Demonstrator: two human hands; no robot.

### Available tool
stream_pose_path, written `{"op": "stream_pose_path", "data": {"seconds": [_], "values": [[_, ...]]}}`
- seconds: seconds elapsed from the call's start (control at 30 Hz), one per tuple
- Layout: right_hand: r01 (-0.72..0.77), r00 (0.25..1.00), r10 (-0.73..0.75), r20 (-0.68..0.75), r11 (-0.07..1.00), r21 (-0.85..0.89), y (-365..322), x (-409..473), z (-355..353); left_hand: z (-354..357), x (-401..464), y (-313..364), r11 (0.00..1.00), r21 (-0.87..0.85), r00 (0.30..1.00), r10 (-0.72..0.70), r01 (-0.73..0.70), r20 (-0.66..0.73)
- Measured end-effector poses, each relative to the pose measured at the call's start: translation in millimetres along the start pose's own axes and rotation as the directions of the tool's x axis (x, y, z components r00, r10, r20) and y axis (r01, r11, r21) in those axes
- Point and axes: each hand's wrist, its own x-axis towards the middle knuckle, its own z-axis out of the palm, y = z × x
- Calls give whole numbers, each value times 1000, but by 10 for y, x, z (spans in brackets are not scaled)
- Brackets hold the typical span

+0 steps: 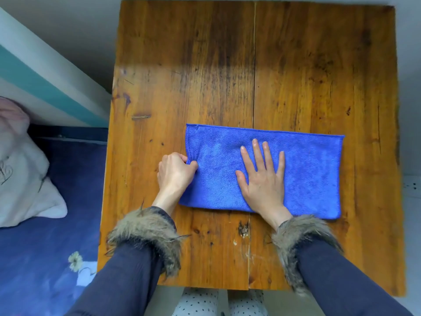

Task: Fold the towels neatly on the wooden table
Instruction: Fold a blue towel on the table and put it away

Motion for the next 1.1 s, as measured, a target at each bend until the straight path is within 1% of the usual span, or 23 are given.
{"op": "stream_pose_path", "data": {"seconds": [0.07, 0.13, 0.23, 0.33, 0.4, 0.43, 0.47, 0.57, 0.67, 0.73, 0.77, 0.83, 0.9, 1.0, 1.1], "values": [[-11, 999, 11, 31, 1000, -13, -6, 7, -16, -47, -34, 14, 999, 28, 999, 30, -31, 37], [-28, 997, 29, 71, 999, -17, -18, 23, -52, -102, -57, 3, 998, -23, 996, 55, -53, 75], [-31, 989, 34, 145, 999, -22, -28, 26, -96, -217, -119, -16, 973, -225, 989, 80, -49, 128], [-21, 970, 17, 241, 1000, 15, -6, 49, -211, -347, -260, 86, 882, -468, 965, 67, 61, 252], [-3, 963, -26, 269, 994, 109, 60, 69, -337, -406, -409, 210, 836, -542, 954, 83, 91, 288], [-27, 962, -27, 272, 981, 194, 111, 66, -410, -419, -479, 285, 830, -554, 955, 103, 72, 278], [-67, 963, -14, 268, 955, 289, 174, 37, -509, -427, -561, 371, 833, -553, 958, 127, 39, 259], [-173, 980, 93, 177, 838, 518, 492, -168, -770, -359, -833, 682, 854, -513, 952, 226, -91, 207], [-306, 951, 255, 177, 676, 670, 904, -443, -856, -158, -1126, 1043, 869, -448, 929, 320, -209, 187], [-375, 917, 352, 190, 593, 712, 1162, -597, -870, 54, -1301, 1282, 871, -394, 910, 381, -293, 165], [-402, 902, 380, 203, 572, 715, 1277, -671, -865, 184, -1375, 1385, 870, -366, 902, 405, -330, 150], [-425, 891, 398, 218, 560, 711, 1467, -792, -832, 472, -1477, 1557, 868, -318, 890, 438, -382, 124], [-437, 881, 410, 237, 513, 739, 1601, -879, -811, 784, -1511, 1661, 865, -265, 878, 466, -427, 108], [-486, 851, 423, 312, 409, 772, 1706, -965, -786, 1224, -1471, 1718, 873, -220, 876, 467, -435, 121], [-533, 828, 388, 405, 319, 784, 1753, -1007, -733, 1532, -1438, 1724, 899, -212, 895, 419, -384, 153]]}}
